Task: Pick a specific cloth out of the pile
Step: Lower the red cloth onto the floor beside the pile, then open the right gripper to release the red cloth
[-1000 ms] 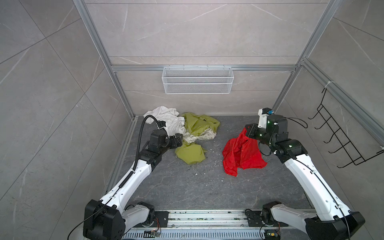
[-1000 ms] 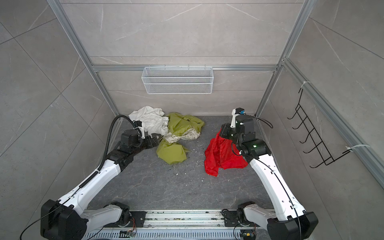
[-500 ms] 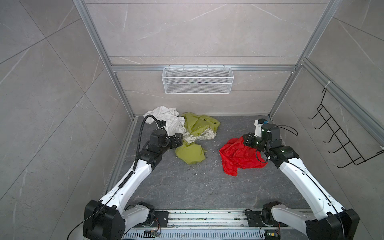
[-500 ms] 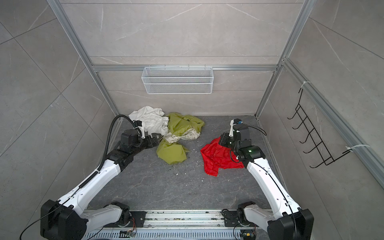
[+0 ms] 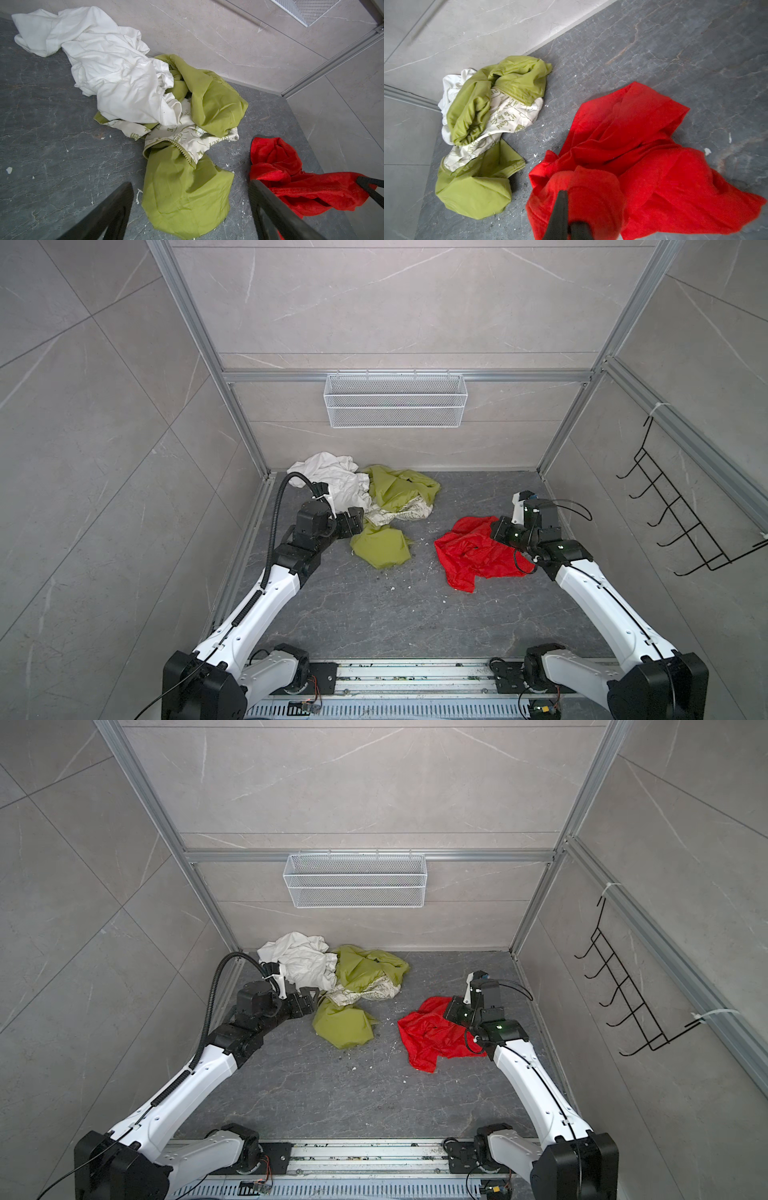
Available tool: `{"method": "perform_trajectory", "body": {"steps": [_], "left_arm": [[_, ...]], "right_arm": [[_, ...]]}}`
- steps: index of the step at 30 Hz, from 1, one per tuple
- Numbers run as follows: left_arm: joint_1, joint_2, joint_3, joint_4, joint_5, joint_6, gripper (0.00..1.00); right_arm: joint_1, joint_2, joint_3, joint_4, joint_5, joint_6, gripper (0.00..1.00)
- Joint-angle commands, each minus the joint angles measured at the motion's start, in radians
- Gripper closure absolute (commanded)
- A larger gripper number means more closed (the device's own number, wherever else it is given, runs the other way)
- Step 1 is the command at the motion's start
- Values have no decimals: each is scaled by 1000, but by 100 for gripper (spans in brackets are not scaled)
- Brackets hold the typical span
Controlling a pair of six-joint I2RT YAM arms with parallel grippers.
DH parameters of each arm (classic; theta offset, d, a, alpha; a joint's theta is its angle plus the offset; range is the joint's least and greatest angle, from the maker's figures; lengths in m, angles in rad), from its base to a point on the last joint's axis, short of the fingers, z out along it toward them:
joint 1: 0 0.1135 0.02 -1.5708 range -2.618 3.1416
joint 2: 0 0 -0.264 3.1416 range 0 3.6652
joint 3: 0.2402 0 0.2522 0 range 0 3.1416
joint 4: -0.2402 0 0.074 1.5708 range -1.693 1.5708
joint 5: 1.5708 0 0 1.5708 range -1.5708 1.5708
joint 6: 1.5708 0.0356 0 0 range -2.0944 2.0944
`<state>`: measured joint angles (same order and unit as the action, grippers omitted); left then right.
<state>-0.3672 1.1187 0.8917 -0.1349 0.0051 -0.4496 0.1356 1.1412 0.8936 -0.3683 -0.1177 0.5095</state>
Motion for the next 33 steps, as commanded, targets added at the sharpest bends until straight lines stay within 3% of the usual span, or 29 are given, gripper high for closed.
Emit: {"method": "perform_trajectory", "body": {"steps": [1,9,18,33], "left_arm": [[-9,-17,3,20,-5,6,10],[-10,-22,0,19,-7,8,10],[-11,-21,1,18,-7,10,10],[-12,-26,16,4,-10,21,10]], "right_arm": [[-24,28,-39,30,-2,3,100],[-86,100,-93,95,-10,26,100],[-143,156,-136,131,64,11,100],[-164,221,-189,189,138,21,100]]}}
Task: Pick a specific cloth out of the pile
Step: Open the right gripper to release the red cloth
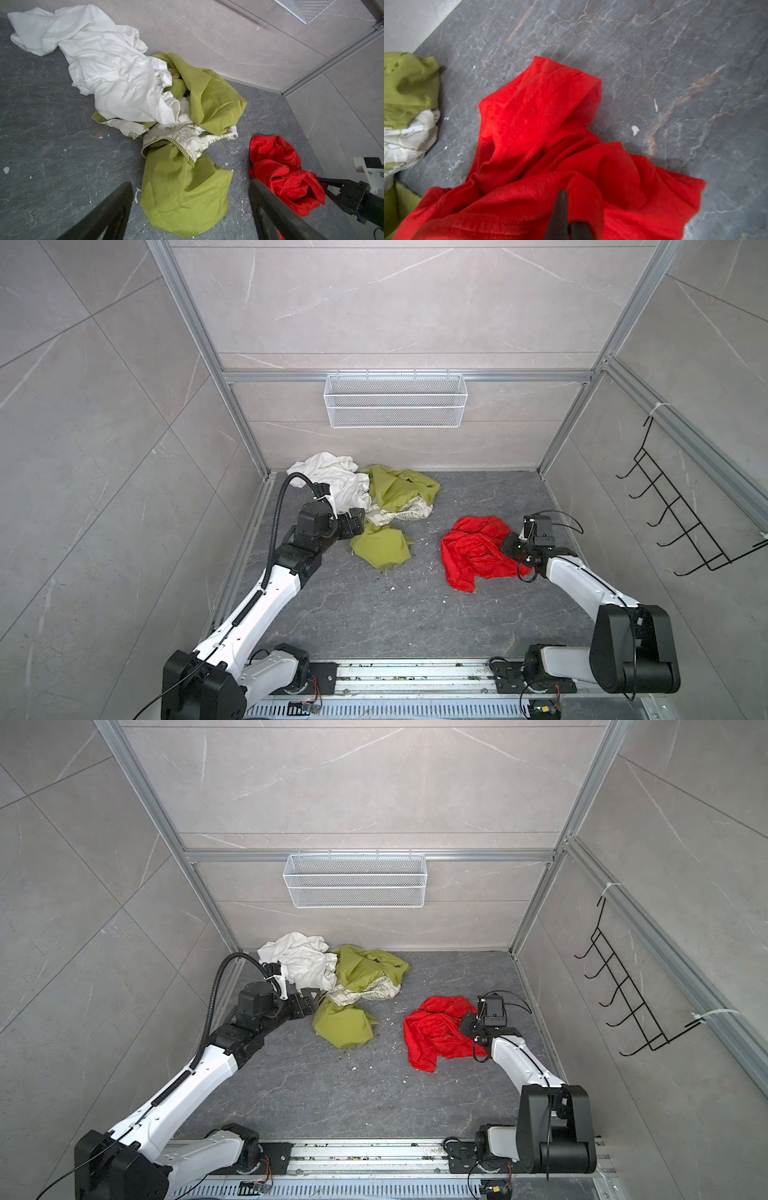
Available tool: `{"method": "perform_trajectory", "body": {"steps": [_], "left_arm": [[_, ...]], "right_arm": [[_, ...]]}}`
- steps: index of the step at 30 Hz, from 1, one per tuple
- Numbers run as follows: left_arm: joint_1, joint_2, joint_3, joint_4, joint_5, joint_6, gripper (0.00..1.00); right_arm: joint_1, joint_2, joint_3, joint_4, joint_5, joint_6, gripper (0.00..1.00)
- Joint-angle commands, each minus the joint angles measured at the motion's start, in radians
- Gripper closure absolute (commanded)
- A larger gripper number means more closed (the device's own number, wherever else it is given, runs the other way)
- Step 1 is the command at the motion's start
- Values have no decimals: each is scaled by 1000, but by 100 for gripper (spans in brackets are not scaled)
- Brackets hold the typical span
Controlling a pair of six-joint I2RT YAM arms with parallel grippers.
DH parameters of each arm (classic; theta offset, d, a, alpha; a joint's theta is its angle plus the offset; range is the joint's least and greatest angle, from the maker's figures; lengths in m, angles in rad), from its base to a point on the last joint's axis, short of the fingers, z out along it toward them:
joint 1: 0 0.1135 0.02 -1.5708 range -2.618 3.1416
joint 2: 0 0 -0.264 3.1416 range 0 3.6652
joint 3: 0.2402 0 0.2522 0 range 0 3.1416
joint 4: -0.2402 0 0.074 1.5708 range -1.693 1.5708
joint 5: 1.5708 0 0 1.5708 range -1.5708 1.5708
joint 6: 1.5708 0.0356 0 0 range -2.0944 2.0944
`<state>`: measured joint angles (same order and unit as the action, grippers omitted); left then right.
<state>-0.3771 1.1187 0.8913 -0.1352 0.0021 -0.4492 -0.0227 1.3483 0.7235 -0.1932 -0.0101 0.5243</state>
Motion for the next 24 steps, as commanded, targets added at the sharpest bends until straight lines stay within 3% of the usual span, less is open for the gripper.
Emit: {"method": "perform_trajectory", "body": {"steps": [1,7,15,18,24], "left_arm": [[-2,-28,16,5,-7,22,10],[-2,-31,9,5,-8,20,10],[-2,-35,7,2,-18,26,9],[-2,-39,5,-3,-25,31,9],[-2,-91,-55,5,-100,49,5]], "right_arm": [[-7,16,-21,14,32,6,100],[-8,10,-23,10,45,1,94],[-7,-54,19,-25,33,1,69],[-7,-90,40,-35,32,-7,55],[-6,-246,29,-30,84,-79,33]]}}
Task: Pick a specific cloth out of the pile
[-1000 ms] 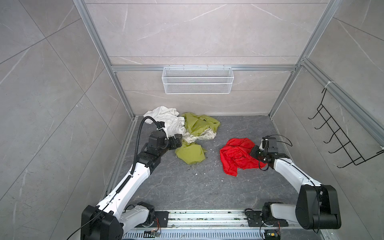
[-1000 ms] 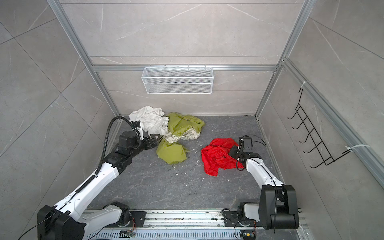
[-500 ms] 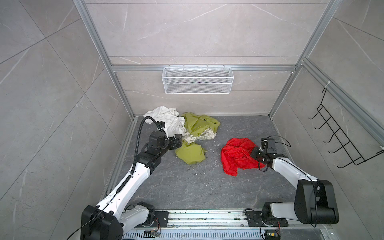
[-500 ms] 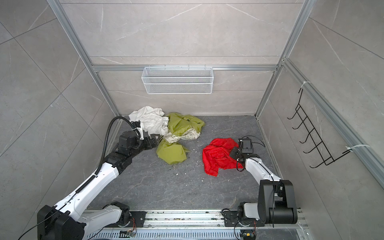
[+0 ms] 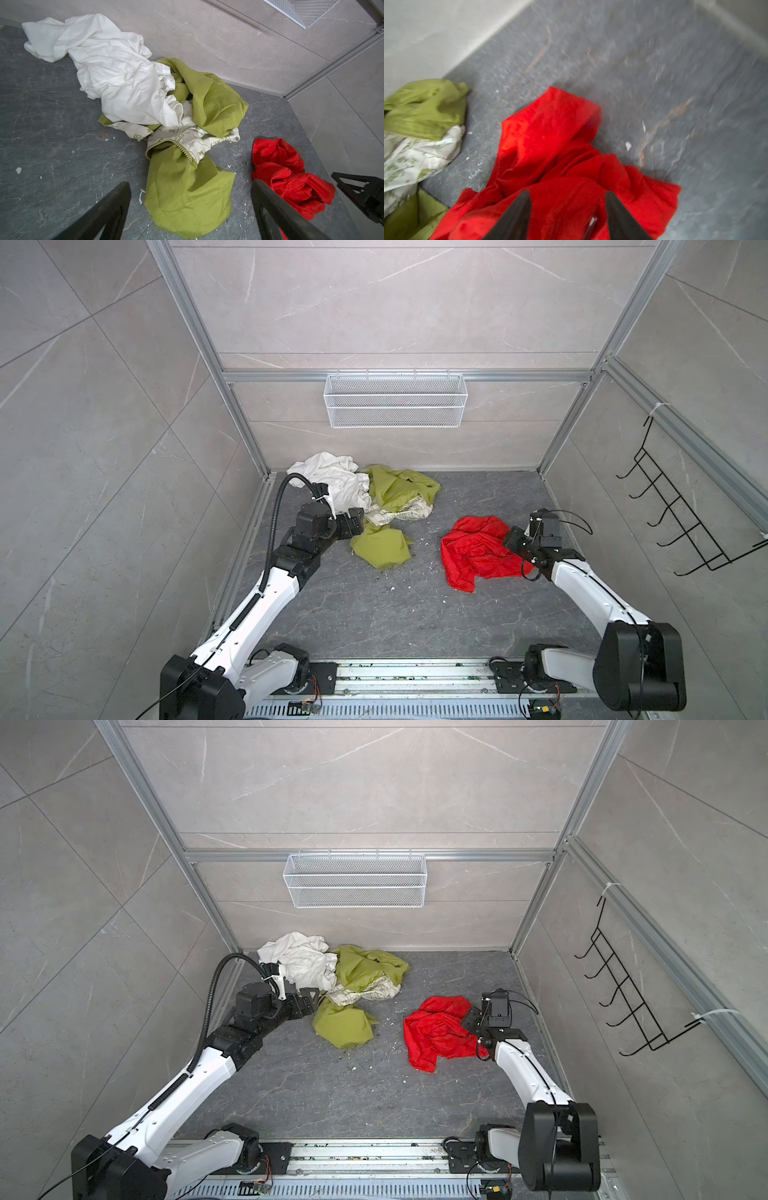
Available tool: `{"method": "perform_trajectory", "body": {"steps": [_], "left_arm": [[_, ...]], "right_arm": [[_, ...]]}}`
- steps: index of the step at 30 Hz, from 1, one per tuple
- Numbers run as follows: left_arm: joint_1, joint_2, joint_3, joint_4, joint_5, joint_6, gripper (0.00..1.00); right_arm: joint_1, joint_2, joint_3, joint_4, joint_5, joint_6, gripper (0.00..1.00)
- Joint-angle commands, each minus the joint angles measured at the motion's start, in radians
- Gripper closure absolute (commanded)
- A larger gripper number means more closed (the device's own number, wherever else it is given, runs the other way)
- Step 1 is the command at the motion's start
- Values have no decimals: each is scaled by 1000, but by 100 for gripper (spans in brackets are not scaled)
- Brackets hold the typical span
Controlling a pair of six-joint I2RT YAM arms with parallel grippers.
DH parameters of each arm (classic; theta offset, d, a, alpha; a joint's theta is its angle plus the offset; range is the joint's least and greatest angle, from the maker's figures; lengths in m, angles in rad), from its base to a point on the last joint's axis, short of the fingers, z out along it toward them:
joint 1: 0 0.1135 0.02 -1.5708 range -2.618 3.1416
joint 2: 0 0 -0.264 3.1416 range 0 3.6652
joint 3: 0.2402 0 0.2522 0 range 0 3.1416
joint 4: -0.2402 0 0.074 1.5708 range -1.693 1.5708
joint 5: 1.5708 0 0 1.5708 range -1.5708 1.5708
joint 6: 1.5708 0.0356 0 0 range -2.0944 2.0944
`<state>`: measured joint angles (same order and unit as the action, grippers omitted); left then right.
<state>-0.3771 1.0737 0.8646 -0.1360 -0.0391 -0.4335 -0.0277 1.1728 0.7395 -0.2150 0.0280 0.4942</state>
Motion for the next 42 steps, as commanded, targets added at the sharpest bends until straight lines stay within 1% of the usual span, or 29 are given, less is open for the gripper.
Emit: {"method": "perform_trajectory", "body": {"steps": [1,3,5,6,8,10,12,13,14,16,17,19,20,21,22,23,24,25,26,27,30,32,35,38,39,42], "left_arm": [[-2,-59,-43,6,-89,37,3],[-3,-80,-74,5,-150,44,3],[-2,-96,-99,-3,-210,59,2],[-3,-101,-108,-10,-236,74,1],[-1,-94,-130,-38,-332,93,1],[-1,-74,-174,-19,-389,175,7],[3,-33,-207,6,-428,267,8],[13,-2,-219,17,-475,287,8],[32,31,-222,24,-486,296,8],[94,97,-228,34,-473,289,9],[123,130,-234,49,-459,287,9],[163,176,-253,96,-446,305,10],[185,193,-268,131,-413,314,10],[204,204,-286,178,-380,323,10],[228,208,-314,243,-346,333,10],[250,207,-344,309,-294,350,11],[274,206,-385,394,-240,356,12],[300,203,-399,433,-192,355,11],[316,211,-401,460,-171,351,11],[325,228,-398,486,-182,348,11],[328,261,-391,533,-205,360,11],[328,267,-393,560,-217,361,12],[328,265,-418,631,-212,375,13],[328,274,-463,768,-205,434,12],[332,289,-487,834,-207,450,12],[373,357,-514,939,-195,415,14]], "right_arm": [[-1,-109,-4,6,62,-68,31],[-1,-163,-52,54,93,-102,26],[-1,-209,-119,140,115,-146,22],[-2,-226,-150,185,120,-175,21],[-2,-259,-235,309,126,-258,20],[-1,-280,-299,397,132,-303,19],[-1,-290,-323,418,139,-304,19],[-2,-292,-329,416,139,-302,19],[-1,-295,-341,422,141,-302,19],[6,-307,-394,474,161,-314,20],[15,-309,-435,527,182,-333,21],[42,-303,-534,702,202,-396,22],[67,-280,-583,808,200,-450,22],[91,-240,-601,871,220,-481,21],[109,-198,-596,902,219,-500,13],[129,-163,-587,921,213,-522,0],[161,-124,-584,955,221,-547,0],[184,-91,-595,1013,219,-573,0],[196,-73,-608,1067,217,-590,0],[205,-70,-622,1106,217,-597,0],[205,-98,-706,1232,148,-597,0],[206,-71,-729,1316,143,-587,0],[207,35,-729,1449,145,-583,0],[204,261,-715,1671,164,-555,0],[203,320,-691,1680,166,-548,1],[181,354,-674,1679,177,-521,0]]}}
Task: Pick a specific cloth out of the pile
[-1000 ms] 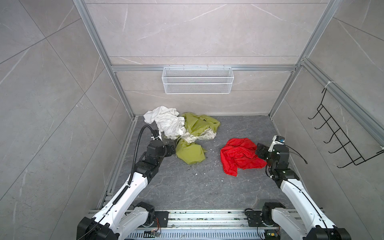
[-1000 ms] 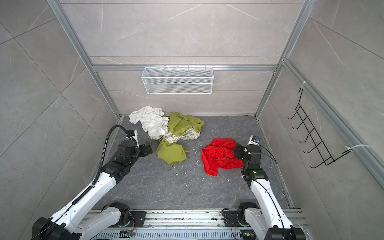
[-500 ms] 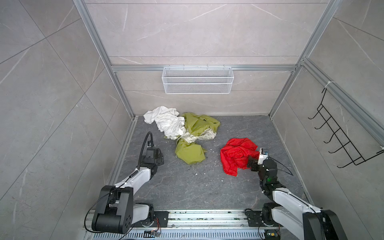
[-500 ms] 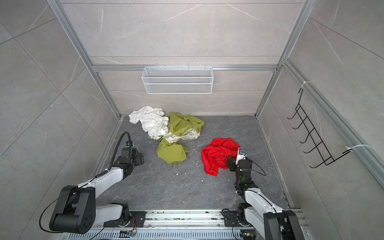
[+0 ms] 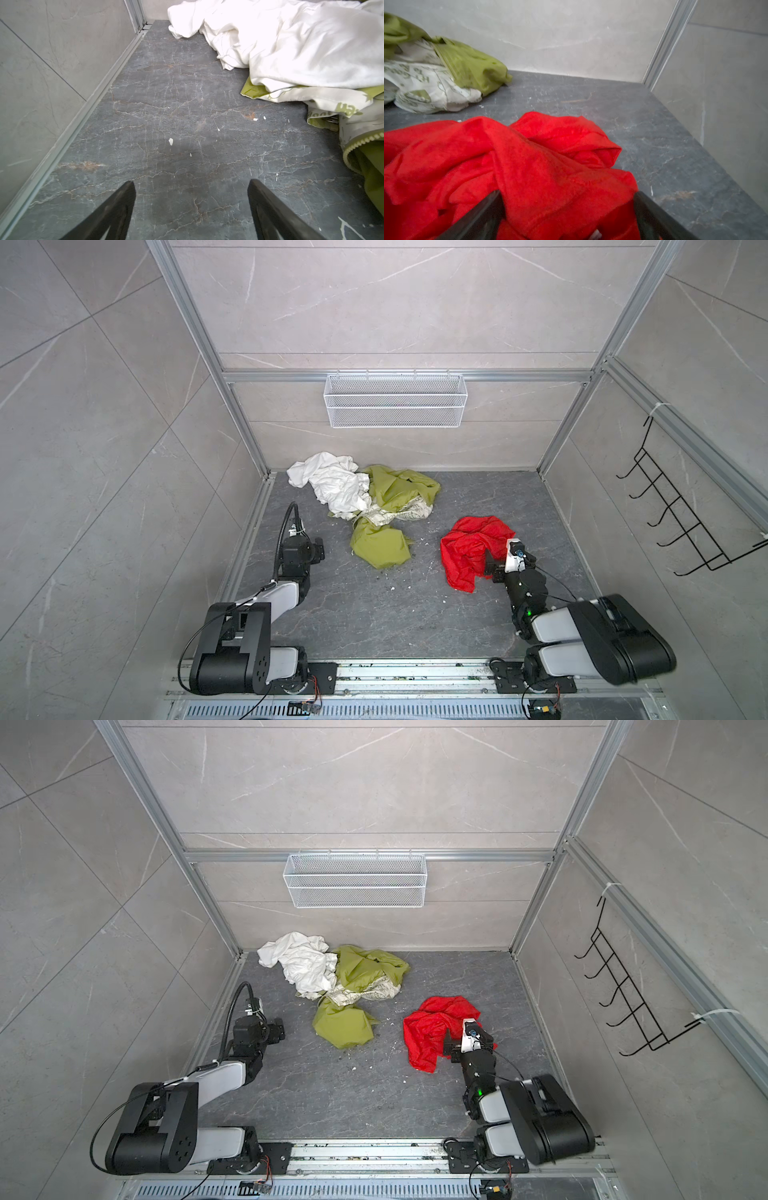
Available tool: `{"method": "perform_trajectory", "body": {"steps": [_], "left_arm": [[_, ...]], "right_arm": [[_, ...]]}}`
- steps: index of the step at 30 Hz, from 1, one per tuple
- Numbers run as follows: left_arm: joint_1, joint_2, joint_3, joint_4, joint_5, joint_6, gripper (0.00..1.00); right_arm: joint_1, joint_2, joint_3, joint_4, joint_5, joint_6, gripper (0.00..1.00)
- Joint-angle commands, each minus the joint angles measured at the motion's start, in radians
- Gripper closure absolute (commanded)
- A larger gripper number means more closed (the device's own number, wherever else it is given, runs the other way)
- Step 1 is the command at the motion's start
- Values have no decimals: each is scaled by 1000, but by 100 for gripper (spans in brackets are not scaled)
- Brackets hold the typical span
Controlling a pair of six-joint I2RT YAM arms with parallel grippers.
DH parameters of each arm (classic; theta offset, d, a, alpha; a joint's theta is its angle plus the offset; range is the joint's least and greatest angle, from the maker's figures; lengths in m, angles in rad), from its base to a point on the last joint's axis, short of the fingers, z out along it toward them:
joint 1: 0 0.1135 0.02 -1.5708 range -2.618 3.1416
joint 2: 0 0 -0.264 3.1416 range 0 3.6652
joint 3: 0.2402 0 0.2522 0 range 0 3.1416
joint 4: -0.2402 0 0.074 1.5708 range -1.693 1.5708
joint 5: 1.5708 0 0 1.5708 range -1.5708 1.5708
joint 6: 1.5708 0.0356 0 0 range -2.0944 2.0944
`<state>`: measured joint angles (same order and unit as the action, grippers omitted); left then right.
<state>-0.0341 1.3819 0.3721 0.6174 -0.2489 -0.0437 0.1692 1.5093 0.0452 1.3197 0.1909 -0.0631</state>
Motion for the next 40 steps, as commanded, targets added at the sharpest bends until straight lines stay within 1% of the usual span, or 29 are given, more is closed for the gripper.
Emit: {"method": "perform_trajectory", "body": {"steps": [1,3,5,8,10,11,12,21,29,40], "left_arm": [[34,78,-23,214,18,21,15],[44,122,-17,251,46,28,16],[62,120,-13,236,77,16,12],[64,120,-12,234,79,16,7],[64,120,-12,232,80,14,5],[64,120,-12,234,79,15,0],[64,120,-12,235,79,15,0],[64,118,-14,236,80,15,0],[65,118,-15,236,80,15,0],[65,118,-15,236,80,15,0]], "right_arm": [[-32,26,22,142,-1,51,0],[-65,60,40,146,-3,82,0],[-74,56,71,97,-30,84,0],[-75,6,146,-109,-43,82,0],[-75,3,235,-283,-60,73,0],[-76,7,262,-330,-76,65,0],[-84,7,277,-358,-100,69,0],[-95,3,291,-392,-112,73,0],[-115,15,326,-449,-159,85,0],[-125,13,319,-437,-173,92,0]]}}
